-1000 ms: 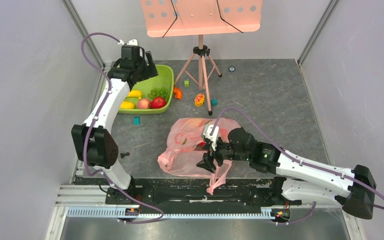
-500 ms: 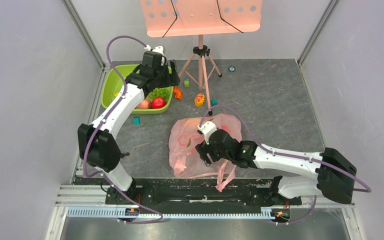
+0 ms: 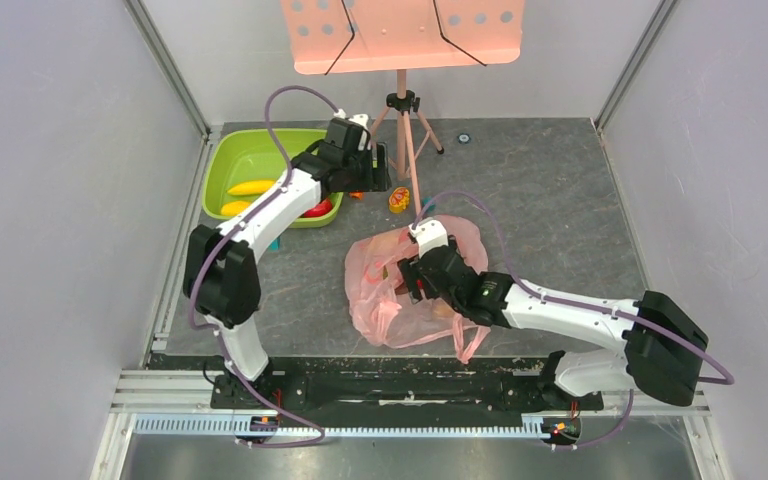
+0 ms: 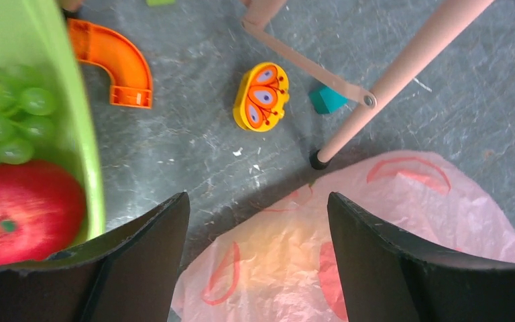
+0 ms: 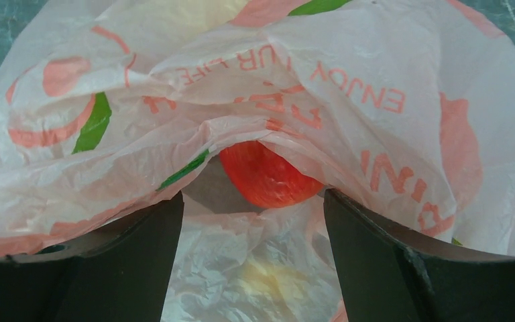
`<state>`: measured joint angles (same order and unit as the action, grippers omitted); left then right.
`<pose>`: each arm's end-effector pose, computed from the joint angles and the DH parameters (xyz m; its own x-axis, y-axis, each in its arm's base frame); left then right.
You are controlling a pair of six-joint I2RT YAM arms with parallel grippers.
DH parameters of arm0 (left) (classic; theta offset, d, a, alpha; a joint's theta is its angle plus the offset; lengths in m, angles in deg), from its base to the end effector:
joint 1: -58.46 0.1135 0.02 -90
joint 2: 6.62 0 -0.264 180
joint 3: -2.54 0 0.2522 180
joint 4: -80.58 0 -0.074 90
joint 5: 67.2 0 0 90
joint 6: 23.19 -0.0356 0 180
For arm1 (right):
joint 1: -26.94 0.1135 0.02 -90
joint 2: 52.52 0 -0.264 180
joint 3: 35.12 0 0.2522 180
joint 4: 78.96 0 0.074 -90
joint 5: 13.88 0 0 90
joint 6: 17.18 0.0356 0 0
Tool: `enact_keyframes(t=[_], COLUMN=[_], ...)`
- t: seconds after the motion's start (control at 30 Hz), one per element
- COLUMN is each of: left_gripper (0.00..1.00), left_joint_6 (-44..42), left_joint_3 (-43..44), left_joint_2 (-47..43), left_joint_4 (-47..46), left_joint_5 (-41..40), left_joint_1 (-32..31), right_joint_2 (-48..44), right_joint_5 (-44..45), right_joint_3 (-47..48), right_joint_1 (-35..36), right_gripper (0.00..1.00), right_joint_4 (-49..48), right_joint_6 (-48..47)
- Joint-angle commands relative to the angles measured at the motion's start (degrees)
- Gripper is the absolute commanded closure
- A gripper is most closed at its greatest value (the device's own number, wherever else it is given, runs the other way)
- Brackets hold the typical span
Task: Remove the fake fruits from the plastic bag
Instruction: Adjust the plastic bag at the center of the board.
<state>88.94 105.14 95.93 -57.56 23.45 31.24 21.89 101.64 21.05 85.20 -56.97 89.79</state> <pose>0.3655 -0.1885 0.2983 -0.7243 -0.0510 -0.6876 0.2073 0.9350 -0.2878 0.1549 0.2212 0.2203 -0.4985 -0.3051 -0.8114 -0.4694 0.8819 -0.0433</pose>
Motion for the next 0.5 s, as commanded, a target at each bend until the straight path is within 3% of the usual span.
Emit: enact_keyframes(t=[0.0,0.47], left_gripper=[0.19,0.20], left_joint_6=[2.9,2.0], left_joint_3=[-0.3,-0.9], left_joint_2=[2.1,8.8], left_joint_4=[-2.1,-5.2], left_joint_5=[2.2,3.5], left_joint_1=[-2.3,-6.6], right_joint_2=[-0.1,3.9], right_joint_5=[1.4,-8.1], right_joint_3=[-0.6,-2.7], right_joint_1=[-2.1,-7.7], right_gripper=[0.20,0.15], right_joint_4=[-5.8,-14.4], right_joint_6=[-1.1,-10.1])
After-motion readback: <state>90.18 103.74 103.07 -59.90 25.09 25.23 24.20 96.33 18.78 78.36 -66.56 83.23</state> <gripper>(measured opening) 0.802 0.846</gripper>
